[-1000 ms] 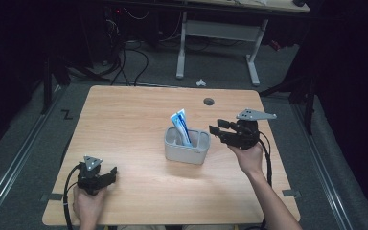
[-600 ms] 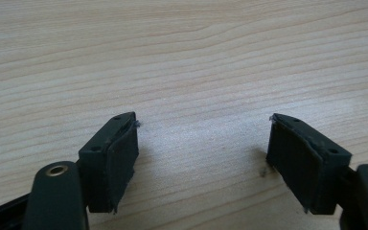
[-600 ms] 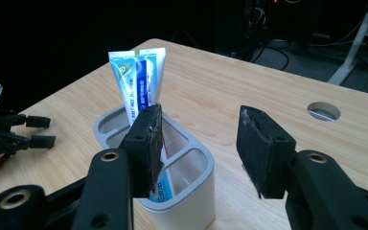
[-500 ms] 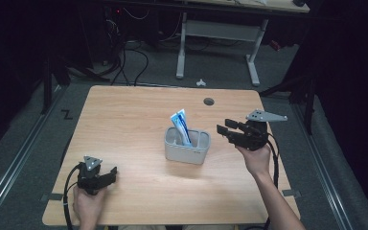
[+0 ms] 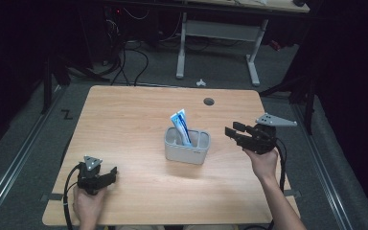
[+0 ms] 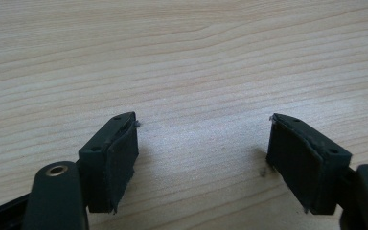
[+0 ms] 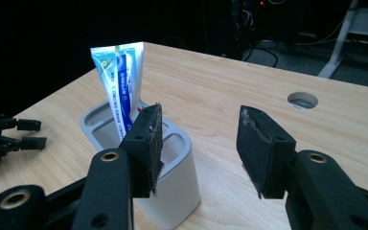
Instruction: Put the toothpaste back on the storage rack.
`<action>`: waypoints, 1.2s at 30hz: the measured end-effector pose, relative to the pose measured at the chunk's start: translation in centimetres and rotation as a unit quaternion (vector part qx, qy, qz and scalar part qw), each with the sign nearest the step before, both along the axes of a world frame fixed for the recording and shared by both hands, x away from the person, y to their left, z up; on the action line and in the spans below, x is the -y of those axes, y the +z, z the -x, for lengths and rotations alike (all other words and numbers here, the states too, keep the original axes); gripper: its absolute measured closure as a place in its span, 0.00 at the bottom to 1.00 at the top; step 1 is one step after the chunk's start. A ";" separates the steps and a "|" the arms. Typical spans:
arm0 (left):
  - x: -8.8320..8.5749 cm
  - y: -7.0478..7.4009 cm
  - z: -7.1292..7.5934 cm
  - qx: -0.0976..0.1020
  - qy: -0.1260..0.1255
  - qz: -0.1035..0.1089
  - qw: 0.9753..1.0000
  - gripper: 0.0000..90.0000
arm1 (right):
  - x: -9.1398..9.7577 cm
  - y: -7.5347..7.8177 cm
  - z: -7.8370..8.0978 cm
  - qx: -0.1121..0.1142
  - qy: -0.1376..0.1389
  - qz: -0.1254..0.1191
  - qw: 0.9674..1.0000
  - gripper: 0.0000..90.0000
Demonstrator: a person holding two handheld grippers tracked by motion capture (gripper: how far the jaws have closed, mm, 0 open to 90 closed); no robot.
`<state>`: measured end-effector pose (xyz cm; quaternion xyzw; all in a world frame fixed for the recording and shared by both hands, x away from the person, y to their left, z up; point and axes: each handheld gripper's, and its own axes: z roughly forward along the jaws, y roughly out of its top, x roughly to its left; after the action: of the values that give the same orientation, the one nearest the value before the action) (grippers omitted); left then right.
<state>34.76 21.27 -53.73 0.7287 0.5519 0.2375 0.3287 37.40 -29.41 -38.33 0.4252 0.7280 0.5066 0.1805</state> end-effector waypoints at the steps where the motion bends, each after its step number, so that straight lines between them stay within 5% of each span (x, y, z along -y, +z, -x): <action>1: 0.0 0.0 0.0 0.000 0.000 0.000 1.000 0.30 | 0.1 -0.1 0.1 0.001 -0.001 -0.001 1.000 0.58; 36: 0.0 0.0 0.0 0.000 0.000 0.000 1.000 0.30 | 3.4 -2.9 1.9 -0.018 -0.037 -0.021 0.999 0.58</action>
<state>34.76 21.27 -53.73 0.7287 0.5518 0.2374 0.3288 35.48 -32.80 -41.18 0.4648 0.7039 0.5070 0.1774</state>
